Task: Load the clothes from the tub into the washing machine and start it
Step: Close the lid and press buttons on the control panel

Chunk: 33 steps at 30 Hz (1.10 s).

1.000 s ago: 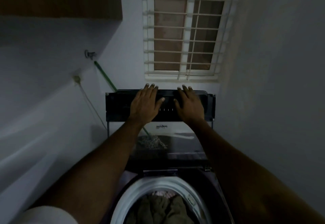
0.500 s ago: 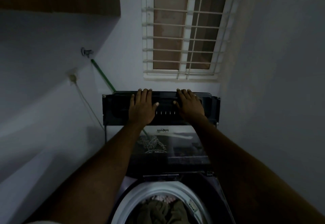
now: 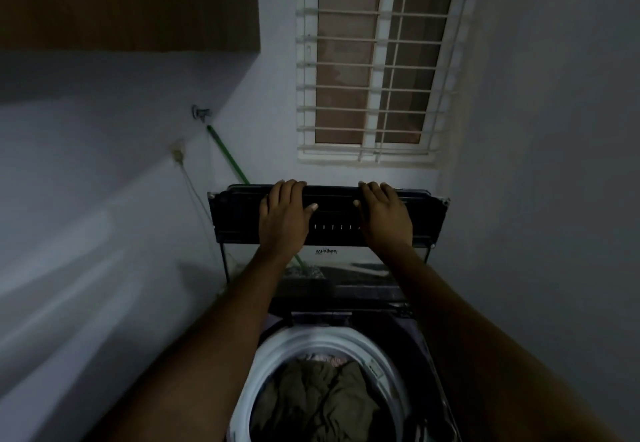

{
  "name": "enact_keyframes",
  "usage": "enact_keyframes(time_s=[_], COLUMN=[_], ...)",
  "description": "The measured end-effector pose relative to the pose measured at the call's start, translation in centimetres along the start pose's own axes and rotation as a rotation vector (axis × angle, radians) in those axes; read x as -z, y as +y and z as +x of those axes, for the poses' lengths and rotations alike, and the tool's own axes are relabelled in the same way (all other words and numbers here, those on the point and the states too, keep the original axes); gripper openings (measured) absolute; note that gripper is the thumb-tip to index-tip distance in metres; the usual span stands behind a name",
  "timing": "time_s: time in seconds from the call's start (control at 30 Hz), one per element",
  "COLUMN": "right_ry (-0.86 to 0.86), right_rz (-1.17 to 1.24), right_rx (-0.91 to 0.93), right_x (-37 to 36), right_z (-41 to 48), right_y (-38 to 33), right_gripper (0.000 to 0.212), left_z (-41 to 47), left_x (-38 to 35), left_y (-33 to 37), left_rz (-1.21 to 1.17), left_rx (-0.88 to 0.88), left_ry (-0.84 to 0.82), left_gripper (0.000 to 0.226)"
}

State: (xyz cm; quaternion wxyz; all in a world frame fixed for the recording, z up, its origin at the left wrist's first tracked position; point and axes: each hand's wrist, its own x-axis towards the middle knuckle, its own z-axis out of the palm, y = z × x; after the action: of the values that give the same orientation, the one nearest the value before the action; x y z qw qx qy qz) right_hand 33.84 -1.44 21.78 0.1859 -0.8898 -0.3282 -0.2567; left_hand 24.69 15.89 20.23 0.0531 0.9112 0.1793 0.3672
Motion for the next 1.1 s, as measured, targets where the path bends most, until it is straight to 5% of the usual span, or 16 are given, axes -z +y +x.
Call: enact_keyframes(time_s=[0.27, 0.6, 0.67, 0.9, 1.1], right_ry=[0.182, -0.837, -0.934, -0.910, -0.832], right_rz=[0.001, 0.088, 0.130, 0.156, 0.103], right_rx=[0.106, -0.175, -0.156, -0.170, -0.188], right_x=[6.1, 7.5, 6.6, 2.4, -1.8], right_z=[-10.6, -14.4, -15.1, -20.5, -27.0], right_y=[-1.7, -3.6, -3.6, -2.9, -2.7], right_gripper=[0.033, 0.067, 0.066, 0.056, 0.057], left_z=[-10.8, -21.8, -23.9, -30.4, -36.8], left_x=[5.5, 7.5, 7.6, 6.6, 6.0], left_y=[2.6, 2.1, 2.1, 1.7, 1.6], left_rz=[0.132, 0.234, 0.309, 0.269, 0.144], left_rx=[0.034, -0.171, -0.179, -0.116, -0.051], left_ry=[0.131, -0.019, -0.043, -0.271, -0.551], left_gripper=[0.041, 0.036, 0.037, 0.047, 0.082])
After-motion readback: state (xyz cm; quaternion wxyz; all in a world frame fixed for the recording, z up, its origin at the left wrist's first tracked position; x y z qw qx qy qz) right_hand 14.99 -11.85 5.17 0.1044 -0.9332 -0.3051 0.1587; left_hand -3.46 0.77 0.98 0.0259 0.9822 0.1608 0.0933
